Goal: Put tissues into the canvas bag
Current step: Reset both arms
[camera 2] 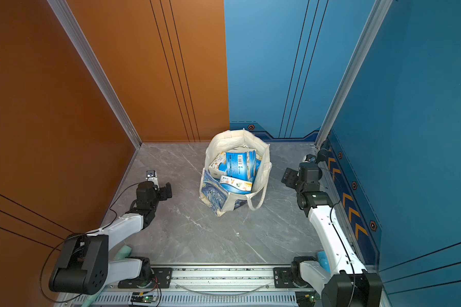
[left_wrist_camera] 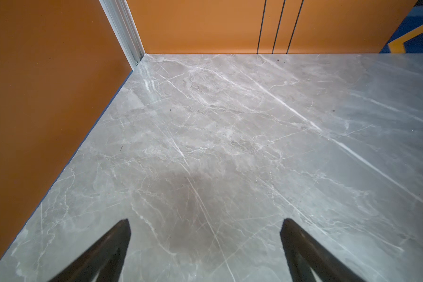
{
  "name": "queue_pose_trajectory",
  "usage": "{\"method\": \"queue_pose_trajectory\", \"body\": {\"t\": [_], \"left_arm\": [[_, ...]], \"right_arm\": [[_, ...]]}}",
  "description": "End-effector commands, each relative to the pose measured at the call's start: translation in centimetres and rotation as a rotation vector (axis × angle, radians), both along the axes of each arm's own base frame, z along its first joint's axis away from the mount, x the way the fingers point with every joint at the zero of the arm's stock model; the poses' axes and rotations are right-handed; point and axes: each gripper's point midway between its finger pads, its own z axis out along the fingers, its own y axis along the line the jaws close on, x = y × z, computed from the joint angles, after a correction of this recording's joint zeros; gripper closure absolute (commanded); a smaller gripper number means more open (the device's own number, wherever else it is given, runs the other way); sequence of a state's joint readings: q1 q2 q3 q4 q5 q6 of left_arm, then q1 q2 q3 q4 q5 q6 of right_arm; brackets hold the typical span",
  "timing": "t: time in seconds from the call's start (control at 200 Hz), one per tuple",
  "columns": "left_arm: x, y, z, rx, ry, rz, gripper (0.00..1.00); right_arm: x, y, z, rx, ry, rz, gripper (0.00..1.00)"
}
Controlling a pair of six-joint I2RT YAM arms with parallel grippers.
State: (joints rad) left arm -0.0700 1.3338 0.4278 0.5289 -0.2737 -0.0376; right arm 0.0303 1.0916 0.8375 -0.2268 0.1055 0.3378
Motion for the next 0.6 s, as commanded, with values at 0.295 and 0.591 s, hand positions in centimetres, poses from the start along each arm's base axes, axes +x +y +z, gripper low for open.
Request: {"method": "queue_pose_trajectory", "body": {"t": [0.295, 0.591], "left_arm": [[1.3, -0.8, -0.9, 0.071, -0.152, -0.021, 0.02], [1.5, -1.0, -1.1, 0.072, -0.149, -0.034, 0.02]], "right_arm": [[4.3, -2.6, -7.3, -0.182, -0.093, -0.098, 0.0], [3.7, -3.6, -9.6, -0.258, -0.049, -0.083, 0.0]]}}
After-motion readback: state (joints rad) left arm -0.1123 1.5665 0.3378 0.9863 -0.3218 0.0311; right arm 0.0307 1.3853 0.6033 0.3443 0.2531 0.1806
